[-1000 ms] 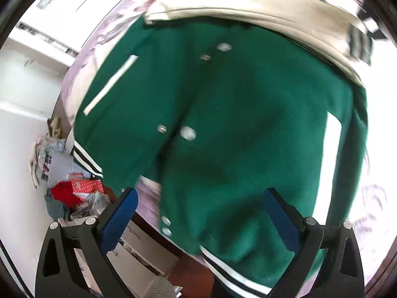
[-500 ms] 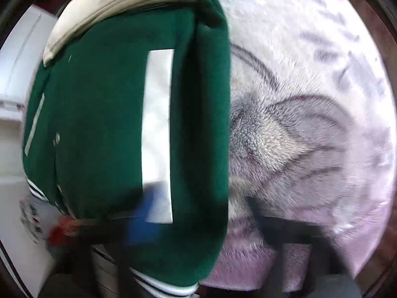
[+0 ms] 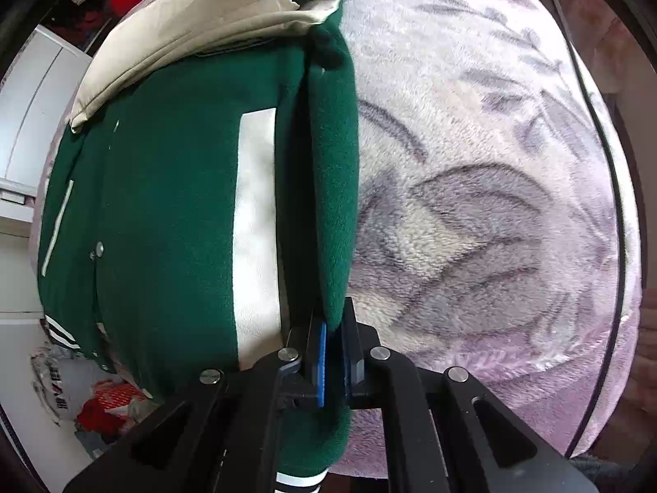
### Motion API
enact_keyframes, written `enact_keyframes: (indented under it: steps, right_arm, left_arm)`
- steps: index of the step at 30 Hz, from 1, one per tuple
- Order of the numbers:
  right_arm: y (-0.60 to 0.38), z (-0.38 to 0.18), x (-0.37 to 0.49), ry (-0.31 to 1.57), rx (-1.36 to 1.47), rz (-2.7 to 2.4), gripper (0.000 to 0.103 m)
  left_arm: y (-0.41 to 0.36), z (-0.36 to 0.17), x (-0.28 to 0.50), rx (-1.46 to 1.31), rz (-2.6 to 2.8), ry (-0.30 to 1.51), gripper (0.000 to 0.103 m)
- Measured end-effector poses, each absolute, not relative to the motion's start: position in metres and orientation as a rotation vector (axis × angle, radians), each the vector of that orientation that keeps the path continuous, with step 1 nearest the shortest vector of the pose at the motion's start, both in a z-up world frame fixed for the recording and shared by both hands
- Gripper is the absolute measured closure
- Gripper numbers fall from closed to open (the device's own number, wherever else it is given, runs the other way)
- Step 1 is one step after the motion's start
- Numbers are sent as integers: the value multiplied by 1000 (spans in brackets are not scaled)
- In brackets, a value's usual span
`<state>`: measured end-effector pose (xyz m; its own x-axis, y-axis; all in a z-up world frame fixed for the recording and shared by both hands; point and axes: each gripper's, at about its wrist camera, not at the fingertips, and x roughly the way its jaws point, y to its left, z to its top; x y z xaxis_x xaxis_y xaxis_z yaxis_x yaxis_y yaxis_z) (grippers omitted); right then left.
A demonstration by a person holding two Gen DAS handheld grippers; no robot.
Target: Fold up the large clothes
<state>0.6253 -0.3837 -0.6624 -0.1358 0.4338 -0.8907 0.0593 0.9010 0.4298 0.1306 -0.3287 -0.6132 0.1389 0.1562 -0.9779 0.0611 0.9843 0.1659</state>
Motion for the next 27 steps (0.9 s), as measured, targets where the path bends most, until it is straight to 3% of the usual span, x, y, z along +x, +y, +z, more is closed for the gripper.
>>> enact_keyframes:
  steps: [4, 7, 9, 11, 13, 14, 21, 27]
  right_arm:
    - [-416, -680, 629, 1717, 402, 221, 96]
    - [-399, -670, 632, 1711, 365, 240, 93]
    - [-393, -657, 630, 1709, 428, 274, 80]
    - [-388, -637, 623, 1708, 409, 295, 56]
    - [-396, -614, 610, 1679, 391, 302, 51]
    - [-399, -602, 603, 1665, 385, 300, 48]
    - [-383, -530, 494, 1669, 440, 406, 48]
    - [-238, -561, 393, 1816, 519, 575, 48]
  left_arm:
    - [-335, -623, 127, 165, 30, 1455, 99]
    - [-309, -611, 134, 0, 66, 1481, 95]
    - [-284, -600, 138, -128, 88, 1492, 92]
    - [-257, -586, 139, -256, 120, 1489, 75]
    - [-229, -572, 135, -360, 163, 1456, 26]
    - [-212, -563, 130, -419, 188, 1429, 17]
    - [-84, -540, 61, -702, 482, 1297, 15]
    - [46, -598, -10, -924, 730, 1227, 17]
